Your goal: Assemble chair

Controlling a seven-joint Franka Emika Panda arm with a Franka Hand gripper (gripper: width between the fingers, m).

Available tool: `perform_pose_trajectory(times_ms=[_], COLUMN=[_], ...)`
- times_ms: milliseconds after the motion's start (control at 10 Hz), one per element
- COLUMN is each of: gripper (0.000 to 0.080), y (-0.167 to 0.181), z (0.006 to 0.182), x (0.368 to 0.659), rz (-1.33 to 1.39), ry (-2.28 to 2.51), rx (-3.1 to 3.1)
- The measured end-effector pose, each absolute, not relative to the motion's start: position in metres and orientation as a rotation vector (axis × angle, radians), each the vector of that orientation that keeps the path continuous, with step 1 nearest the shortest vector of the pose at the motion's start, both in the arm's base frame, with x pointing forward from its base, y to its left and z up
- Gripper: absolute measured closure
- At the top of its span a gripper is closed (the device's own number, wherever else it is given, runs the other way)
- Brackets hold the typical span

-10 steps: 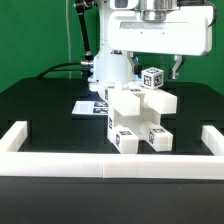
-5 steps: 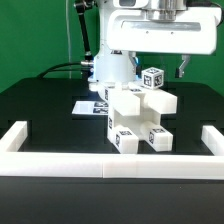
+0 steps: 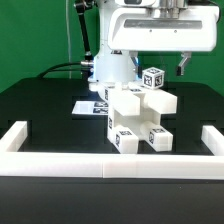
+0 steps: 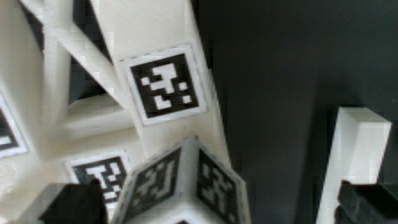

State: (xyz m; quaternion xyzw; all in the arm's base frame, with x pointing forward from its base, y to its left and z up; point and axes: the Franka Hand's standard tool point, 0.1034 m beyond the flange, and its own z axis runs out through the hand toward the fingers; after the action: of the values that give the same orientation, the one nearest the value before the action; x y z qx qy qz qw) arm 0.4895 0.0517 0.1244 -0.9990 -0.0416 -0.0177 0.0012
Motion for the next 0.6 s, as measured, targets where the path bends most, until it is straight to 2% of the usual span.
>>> perform_pose_trajectory(times_ms=[600], gripper=[0.0151], y=[0.0416], z=[0.1271], x=[0.4942], rz=[-0.059], ry=[-0.604], rx=[-3.087])
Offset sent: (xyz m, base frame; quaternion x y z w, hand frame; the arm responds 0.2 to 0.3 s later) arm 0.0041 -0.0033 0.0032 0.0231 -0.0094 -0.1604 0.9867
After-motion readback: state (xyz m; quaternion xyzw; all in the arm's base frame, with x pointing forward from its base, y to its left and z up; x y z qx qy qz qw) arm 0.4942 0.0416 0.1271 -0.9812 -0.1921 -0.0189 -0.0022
